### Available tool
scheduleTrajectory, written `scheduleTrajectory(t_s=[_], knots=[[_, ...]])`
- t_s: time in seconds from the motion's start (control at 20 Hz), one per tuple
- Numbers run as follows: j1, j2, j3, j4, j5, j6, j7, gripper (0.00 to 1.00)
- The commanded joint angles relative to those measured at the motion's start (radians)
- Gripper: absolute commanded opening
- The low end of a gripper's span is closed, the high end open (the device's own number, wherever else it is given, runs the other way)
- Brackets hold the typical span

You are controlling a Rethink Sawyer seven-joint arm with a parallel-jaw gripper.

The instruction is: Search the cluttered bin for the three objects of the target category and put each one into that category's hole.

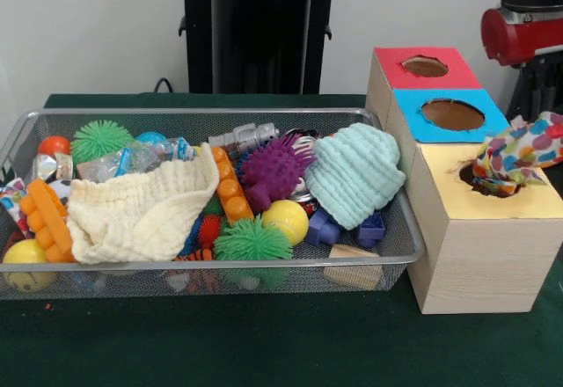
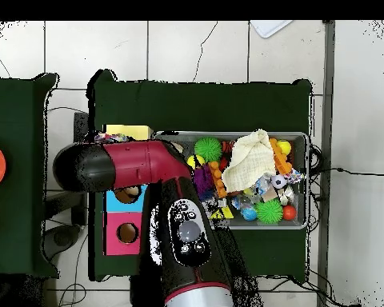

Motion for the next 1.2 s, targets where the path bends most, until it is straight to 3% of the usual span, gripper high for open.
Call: scheduleTrajectory(t_s=[0.05, 0.35, 0.5, 0.9, 1.05, 1.2], knots=[[-0.042, 0.022, 0.015, 0.103, 0.013, -0.048, 0.135, 0.0], [-0.16, 0.055, 0.062, 0.127, -0.032, -0.053, -0.003, 0.0], [-0.175, 0.071, 0.065, 0.116, -0.055, -0.062, -0.013, 0.0], [-0.14, 0.105, 0.024, 0.064, -0.099, -0.081, 0.023, 0.0], [-0.081, 0.131, 0.006, 0.04, -0.111, -0.145, 0.086, 0.0], [-0.024, 0.135, -0.014, 0.021, -0.088, -0.137, 0.148, 0.0]])
